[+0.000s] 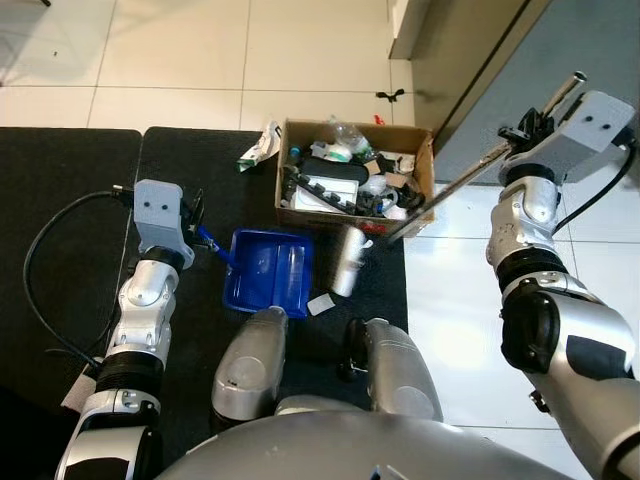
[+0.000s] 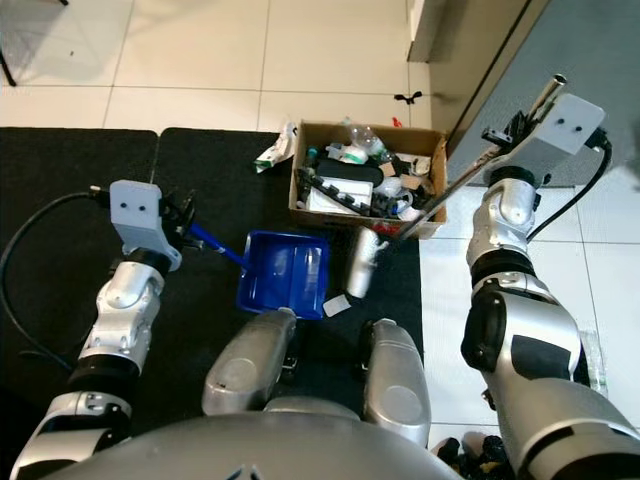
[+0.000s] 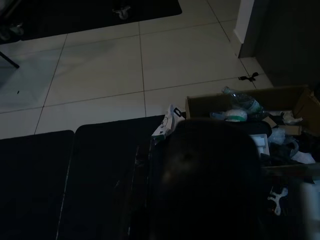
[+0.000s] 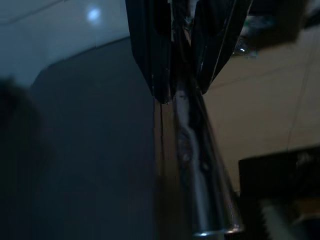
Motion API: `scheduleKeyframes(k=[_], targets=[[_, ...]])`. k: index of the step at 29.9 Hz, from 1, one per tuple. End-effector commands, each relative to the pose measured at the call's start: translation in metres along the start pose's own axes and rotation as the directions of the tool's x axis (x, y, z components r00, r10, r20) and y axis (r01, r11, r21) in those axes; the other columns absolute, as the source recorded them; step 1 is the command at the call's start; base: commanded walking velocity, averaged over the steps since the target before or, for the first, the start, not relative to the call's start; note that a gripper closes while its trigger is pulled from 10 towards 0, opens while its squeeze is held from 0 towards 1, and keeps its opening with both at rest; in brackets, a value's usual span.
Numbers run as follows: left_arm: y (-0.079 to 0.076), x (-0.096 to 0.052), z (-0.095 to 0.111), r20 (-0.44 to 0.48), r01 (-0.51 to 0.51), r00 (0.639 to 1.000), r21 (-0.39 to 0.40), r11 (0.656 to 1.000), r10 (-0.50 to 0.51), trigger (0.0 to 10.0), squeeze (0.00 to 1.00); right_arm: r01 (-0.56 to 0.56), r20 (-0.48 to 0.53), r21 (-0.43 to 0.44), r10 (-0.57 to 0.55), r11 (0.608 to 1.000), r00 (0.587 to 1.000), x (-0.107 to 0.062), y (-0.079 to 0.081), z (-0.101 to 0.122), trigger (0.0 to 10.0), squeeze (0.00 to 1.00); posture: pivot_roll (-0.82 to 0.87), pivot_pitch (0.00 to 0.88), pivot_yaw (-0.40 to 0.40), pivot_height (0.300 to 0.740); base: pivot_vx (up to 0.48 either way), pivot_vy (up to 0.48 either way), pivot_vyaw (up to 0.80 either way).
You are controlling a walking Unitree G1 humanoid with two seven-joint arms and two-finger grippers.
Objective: Sweep floor
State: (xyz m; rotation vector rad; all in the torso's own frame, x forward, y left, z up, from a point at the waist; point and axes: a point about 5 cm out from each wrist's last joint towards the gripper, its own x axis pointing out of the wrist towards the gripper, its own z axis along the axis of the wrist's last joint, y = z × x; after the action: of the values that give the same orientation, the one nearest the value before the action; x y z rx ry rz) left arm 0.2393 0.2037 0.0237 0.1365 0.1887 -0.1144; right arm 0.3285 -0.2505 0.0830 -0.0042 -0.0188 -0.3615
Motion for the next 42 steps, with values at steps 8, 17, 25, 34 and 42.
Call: scheduleKeyframes(k=[8,17,25,34,42], targets=[[-0.005,-0.01,-0.021,-0.112,0.026,0.993,0.002,1.0,-0.025,10.0,0.0,-0.071,0.044,-0.228,0.083,0.971,0.996,-0.007,0.021,-0.003,10.0,0.0,0.32,0.096,0.0,0.74,0.0,0.0,0.0],[-0.006,-0.011,-0.022,-0.111,0.021,0.994,-0.001,1.0,-0.021,10.0,0.0,-0.243,-0.092,-0.334,0.225,0.911,0.97,-0.023,0.054,-0.028,10.0,0.0,0.33,0.099,-0.006,0.74,0.0,0.0,0.0],[-0.004,-0.013,-0.023,-0.114,0.017,0.993,0.0,1.0,-0.017,10.0,0.0,-0.196,-0.174,-0.157,0.168,0.968,0.97,-0.035,0.056,-0.045,10.0,0.0,0.33,0.106,-0.005,0.74,0.0,0.0,0.0],[-0.006,-0.013,-0.023,-0.115,0.023,0.993,0.0,1.0,-0.023,10.0,0.0,-0.078,-0.267,0.121,0.108,0.99,0.958,-0.044,0.058,-0.057,10.0,0.0,0.33,0.102,-0.006,0.74,0.0,0.0,0.0],[-0.005,-0.013,-0.023,-0.116,0.023,0.993,0.002,1.0,-0.023,10.0,0.0,0.037,-0.307,0.287,0.055,0.957,0.95,-0.048,0.05,-0.064,10.0,0.0,0.33,0.096,-0.006,0.74,0.0,0.0,0.0]])
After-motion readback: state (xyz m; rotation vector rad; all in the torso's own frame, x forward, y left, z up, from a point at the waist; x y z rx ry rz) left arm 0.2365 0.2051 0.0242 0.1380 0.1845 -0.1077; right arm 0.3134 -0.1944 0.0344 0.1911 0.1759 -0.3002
